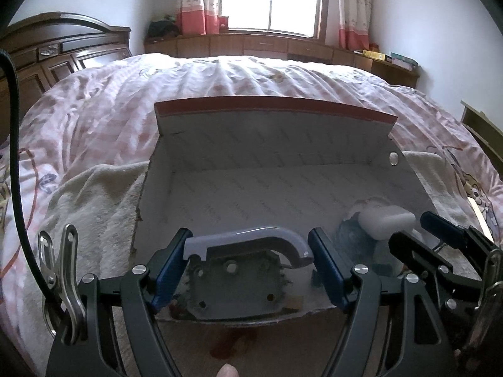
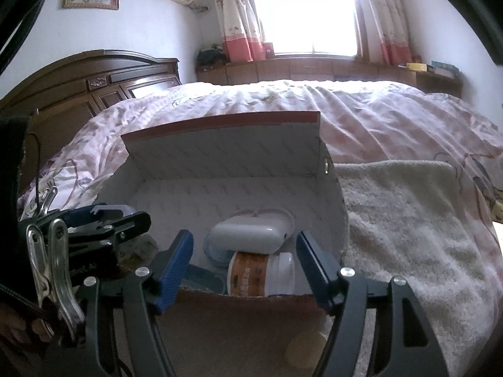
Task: Organize rigid objects
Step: 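Lower and release the bracket from the left tool while the right tool releases the case into the box, then withdraw both tools from the box toward the red figurine and beige disc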
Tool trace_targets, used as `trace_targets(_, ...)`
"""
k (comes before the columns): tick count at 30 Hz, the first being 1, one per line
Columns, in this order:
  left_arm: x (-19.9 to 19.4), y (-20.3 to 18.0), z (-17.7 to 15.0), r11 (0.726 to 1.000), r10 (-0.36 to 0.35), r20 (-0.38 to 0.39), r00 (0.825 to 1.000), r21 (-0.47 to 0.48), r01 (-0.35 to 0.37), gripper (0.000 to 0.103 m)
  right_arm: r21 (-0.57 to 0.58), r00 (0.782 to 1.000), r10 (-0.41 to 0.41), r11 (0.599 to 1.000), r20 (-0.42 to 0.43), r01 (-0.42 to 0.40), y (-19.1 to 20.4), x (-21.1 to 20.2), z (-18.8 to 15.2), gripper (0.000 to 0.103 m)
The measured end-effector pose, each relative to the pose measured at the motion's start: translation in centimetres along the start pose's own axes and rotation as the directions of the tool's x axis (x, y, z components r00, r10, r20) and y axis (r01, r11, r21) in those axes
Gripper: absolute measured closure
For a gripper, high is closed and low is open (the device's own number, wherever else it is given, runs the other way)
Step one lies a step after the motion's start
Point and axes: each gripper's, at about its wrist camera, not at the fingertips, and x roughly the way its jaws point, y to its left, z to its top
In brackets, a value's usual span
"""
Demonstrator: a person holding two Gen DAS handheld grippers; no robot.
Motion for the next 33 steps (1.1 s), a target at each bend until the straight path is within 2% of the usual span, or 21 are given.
trace_targets(33, -5.2, -0.3, -1.8, 1.0, -0.009, 0.02, 1.0, 0.004, 0.009, 0.026, 0.002, 1.0, 0.012, 1.0, -0.002, -0.012, 1.3, -4.2, -1.6, 0.031)
